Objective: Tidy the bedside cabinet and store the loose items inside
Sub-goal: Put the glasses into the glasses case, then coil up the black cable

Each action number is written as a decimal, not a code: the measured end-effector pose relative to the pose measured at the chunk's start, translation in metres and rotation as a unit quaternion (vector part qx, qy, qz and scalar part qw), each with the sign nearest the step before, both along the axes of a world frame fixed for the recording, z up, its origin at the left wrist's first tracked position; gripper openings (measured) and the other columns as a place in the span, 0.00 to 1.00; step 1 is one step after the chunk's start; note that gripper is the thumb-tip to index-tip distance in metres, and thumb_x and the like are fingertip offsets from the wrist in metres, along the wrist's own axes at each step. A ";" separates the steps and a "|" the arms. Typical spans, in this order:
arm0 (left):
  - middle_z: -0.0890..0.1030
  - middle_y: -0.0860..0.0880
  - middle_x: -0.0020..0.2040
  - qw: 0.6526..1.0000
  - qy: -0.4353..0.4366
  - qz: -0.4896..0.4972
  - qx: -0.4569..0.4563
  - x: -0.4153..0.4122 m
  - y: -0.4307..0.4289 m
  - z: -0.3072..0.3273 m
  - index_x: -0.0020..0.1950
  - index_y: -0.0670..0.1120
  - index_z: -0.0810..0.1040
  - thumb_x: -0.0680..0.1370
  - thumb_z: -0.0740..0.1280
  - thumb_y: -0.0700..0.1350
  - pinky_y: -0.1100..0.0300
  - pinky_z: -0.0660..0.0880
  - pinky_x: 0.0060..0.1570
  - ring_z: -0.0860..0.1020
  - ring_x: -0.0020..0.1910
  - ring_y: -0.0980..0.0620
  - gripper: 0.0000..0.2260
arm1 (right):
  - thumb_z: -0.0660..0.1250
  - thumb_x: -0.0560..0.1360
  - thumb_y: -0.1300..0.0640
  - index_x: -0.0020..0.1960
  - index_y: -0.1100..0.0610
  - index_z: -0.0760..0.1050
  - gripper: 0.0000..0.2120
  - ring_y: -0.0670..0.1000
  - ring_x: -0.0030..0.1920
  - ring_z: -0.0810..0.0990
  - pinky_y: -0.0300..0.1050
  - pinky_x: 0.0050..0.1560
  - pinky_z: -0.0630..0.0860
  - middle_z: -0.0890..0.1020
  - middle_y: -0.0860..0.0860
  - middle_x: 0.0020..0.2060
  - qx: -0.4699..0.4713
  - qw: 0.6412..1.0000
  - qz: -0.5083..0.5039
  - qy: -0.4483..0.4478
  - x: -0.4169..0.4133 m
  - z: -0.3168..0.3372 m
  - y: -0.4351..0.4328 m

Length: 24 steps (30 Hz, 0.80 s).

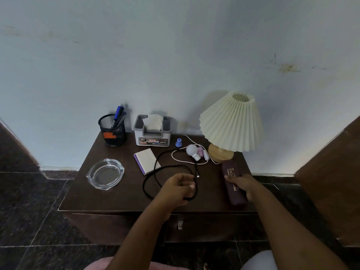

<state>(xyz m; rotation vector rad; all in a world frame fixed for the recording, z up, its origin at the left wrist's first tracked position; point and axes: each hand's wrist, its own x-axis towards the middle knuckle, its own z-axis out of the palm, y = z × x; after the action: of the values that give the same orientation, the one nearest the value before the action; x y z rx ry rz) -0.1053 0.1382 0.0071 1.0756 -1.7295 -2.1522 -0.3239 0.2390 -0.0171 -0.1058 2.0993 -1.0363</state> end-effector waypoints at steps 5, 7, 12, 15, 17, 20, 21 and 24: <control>0.78 0.54 0.47 1.000 -0.002 -0.004 0.009 0.000 -0.001 0.000 0.54 0.51 0.75 0.78 0.64 0.39 0.62 0.72 0.40 0.77 0.40 0.57 0.09 | 0.70 0.74 0.55 0.68 0.66 0.65 0.28 0.61 0.56 0.75 0.55 0.53 0.75 0.73 0.64 0.62 0.012 0.997 -0.031 0.064 -0.004 -0.007 -0.009; 0.78 0.54 0.47 1.000 -0.004 -0.004 0.008 0.000 -0.002 0.000 0.53 0.51 0.75 0.78 0.64 0.39 0.62 0.72 0.40 0.77 0.40 0.57 0.08 | 0.69 0.75 0.52 0.70 0.65 0.63 0.30 0.63 0.61 0.72 0.57 0.61 0.73 0.70 0.63 0.65 0.064 0.990 -0.016 0.127 -0.003 -0.008 -0.011; 0.79 0.53 0.49 1.000 -0.004 -0.002 0.005 0.000 -0.002 0.001 0.52 0.52 0.75 0.78 0.64 0.40 0.61 0.72 0.42 0.77 0.41 0.56 0.08 | 0.68 0.74 0.48 0.76 0.60 0.51 0.40 0.64 0.72 0.59 0.58 0.70 0.63 0.57 0.61 0.73 0.164 0.954 0.051 0.247 0.010 -0.004 -0.023; 0.78 0.54 0.47 1.000 -0.002 -0.001 0.008 0.001 -0.001 0.000 0.53 0.51 0.75 0.78 0.64 0.40 0.61 0.72 0.42 0.76 0.40 0.56 0.07 | 0.67 0.75 0.48 0.77 0.56 0.48 0.39 0.63 0.74 0.54 0.59 0.72 0.58 0.54 0.59 0.75 0.173 0.930 0.105 0.306 0.023 0.000 -0.036; 0.78 0.55 0.46 1.000 -0.002 -0.001 0.006 0.001 -0.001 0.000 0.51 0.52 0.75 0.77 0.64 0.40 0.62 0.71 0.41 0.76 0.40 0.56 0.07 | 0.66 0.75 0.47 0.76 0.54 0.50 0.37 0.63 0.74 0.54 0.59 0.71 0.59 0.54 0.58 0.75 0.164 0.917 0.168 0.323 0.036 0.001 -0.048; 0.78 0.55 0.44 1.000 -0.005 -0.003 0.003 0.002 -0.003 -0.001 0.50 0.53 0.75 0.78 0.64 0.40 0.62 0.71 0.40 0.76 0.39 0.57 0.08 | 0.65 0.74 0.45 0.75 0.50 0.54 0.34 0.62 0.72 0.58 0.59 0.68 0.61 0.59 0.56 0.73 0.167 0.875 0.257 0.374 0.059 -0.003 -0.064; 0.78 0.55 0.44 1.000 -0.005 -0.004 0.003 0.003 -0.003 -0.001 0.49 0.53 0.76 0.78 0.64 0.40 0.62 0.71 0.40 0.76 0.39 0.57 0.08 | 0.65 0.74 0.45 0.74 0.48 0.56 0.33 0.61 0.72 0.59 0.58 0.68 0.62 0.60 0.55 0.72 0.167 0.856 0.291 0.392 0.065 -0.004 -0.068; 0.79 0.54 0.44 1.000 -0.008 -0.004 0.000 0.006 -0.005 -0.002 0.50 0.53 0.77 0.78 0.65 0.41 0.63 0.72 0.39 0.76 0.39 0.57 0.07 | 0.63 0.74 0.44 0.72 0.45 0.60 0.28 0.60 0.71 0.60 0.59 0.67 0.61 0.63 0.54 0.71 0.169 0.822 0.392 0.377 0.081 -0.011 -0.079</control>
<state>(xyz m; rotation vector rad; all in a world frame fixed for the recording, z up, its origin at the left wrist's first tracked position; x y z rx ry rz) -0.0996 0.1328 0.0050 1.0897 -1.7449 -2.1537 -0.2425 0.1601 -0.0277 -1.2630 2.4862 -0.0793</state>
